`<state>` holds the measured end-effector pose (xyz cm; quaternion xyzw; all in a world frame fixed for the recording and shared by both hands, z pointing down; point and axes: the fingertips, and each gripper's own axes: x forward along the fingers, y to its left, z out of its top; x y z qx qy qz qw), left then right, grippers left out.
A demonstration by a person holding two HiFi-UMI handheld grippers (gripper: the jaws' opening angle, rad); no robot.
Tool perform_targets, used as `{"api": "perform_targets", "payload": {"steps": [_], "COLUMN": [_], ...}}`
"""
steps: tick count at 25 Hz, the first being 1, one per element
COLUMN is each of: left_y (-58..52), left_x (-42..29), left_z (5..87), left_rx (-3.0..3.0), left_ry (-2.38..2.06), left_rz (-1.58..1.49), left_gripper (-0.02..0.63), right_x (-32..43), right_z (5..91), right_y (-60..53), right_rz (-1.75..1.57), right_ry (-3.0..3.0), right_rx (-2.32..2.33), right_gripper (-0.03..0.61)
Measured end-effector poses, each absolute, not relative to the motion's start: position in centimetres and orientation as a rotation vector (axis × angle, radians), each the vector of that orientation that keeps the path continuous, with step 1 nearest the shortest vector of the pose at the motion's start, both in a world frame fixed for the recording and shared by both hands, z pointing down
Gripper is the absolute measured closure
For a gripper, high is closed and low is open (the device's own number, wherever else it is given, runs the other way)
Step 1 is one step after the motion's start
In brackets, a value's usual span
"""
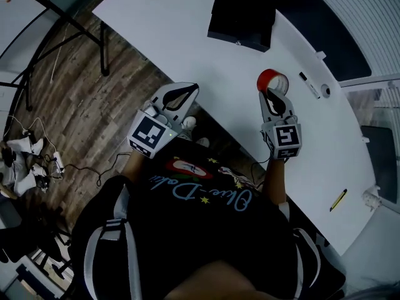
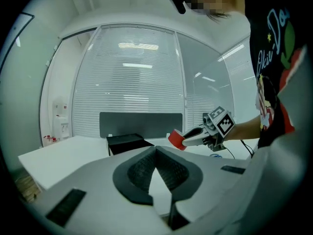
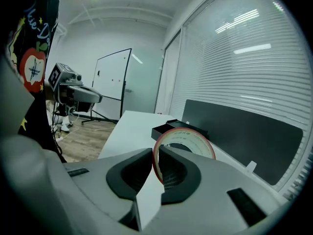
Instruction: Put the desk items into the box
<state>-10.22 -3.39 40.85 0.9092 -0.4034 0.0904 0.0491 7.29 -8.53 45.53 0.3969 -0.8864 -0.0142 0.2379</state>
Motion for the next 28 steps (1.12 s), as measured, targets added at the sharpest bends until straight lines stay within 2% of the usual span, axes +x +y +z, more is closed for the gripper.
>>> {"api": "perform_targets", "payload": {"steps": [7,19,28], "left_y": [-4.3,-14.6,-19.9], "left_x": [-11.2,-12.7,-14.8], "left_z": [41.1,40.9,42.1], "left_rx": [2.741,2.767,2.765], "left_ry": [-1.272,-1.13,-1.051], "left_rz": [0.228,0.109,0.143], "left_gripper": [0.617,0.617,0.617], "right_x": [5.3,1.2,-2.7], "right_z": [44.8,43.8,44.7], "right_y": [-9.5,-17.2,-22.4], "right_rz": [-0.098,-0.069,-0.057], "right_ry": [-2.455,-2.471,-2.458], "right_rx": [1.031,1.053,1.018], "right_gripper": [0.531,0.531,0.531]}}
